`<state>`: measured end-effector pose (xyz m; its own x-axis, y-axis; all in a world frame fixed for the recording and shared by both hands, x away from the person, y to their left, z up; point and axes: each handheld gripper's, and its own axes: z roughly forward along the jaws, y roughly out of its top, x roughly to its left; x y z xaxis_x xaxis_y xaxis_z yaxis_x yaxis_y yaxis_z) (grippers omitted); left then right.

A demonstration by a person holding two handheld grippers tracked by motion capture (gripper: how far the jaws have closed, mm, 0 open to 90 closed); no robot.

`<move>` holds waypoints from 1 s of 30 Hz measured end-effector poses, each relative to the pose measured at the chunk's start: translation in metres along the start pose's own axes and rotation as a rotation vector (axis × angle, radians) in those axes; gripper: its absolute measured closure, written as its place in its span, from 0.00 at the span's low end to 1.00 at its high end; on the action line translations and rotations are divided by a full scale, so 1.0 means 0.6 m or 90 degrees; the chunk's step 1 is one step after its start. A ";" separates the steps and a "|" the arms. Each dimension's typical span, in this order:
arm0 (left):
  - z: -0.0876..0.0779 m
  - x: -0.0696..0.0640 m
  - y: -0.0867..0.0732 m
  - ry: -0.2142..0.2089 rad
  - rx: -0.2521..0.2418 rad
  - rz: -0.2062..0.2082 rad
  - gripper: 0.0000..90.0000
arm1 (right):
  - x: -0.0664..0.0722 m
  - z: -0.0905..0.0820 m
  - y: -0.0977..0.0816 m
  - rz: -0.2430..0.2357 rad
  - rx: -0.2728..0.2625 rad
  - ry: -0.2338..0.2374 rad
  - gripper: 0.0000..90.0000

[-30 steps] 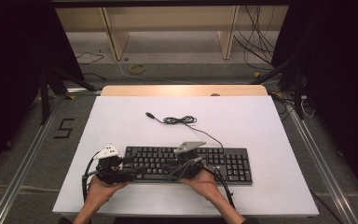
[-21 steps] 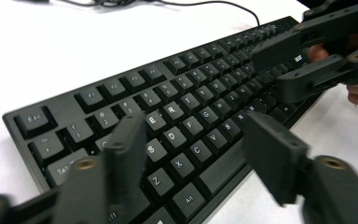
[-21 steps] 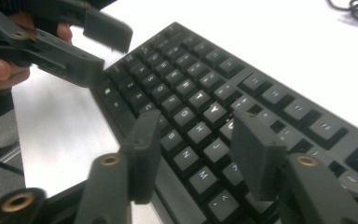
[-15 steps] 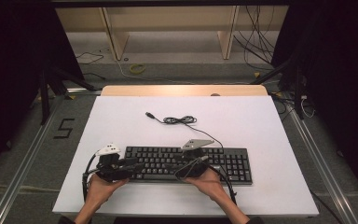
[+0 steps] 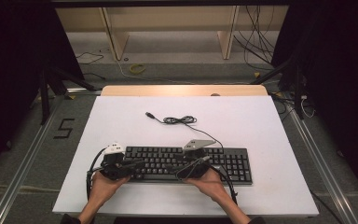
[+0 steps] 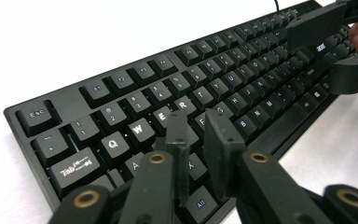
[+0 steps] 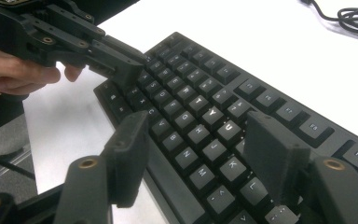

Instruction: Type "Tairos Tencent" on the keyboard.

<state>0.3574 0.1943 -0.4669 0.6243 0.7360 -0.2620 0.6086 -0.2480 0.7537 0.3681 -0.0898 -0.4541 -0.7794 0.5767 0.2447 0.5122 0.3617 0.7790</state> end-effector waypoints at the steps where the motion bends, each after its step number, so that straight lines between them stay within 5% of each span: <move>1: 0.002 -0.001 0.000 0.001 0.004 0.002 0.91 | 0.000 -0.001 -0.001 0.001 0.000 0.003 0.44; 7: 0.013 -0.004 -0.001 0.000 0.021 0.021 0.99 | 0.000 -0.005 -0.001 -0.003 -0.013 0.004 0.41; 30: 0.038 -0.020 -0.001 -0.019 0.063 0.042 0.99 | -0.006 -0.014 -0.005 0.001 -0.019 0.000 0.39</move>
<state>0.3609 0.1714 -0.4781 0.6783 0.6968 -0.2330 0.6099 -0.3572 0.7074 0.3663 -0.0990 -0.4522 -0.7789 0.5771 0.2454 0.5020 0.3393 0.7955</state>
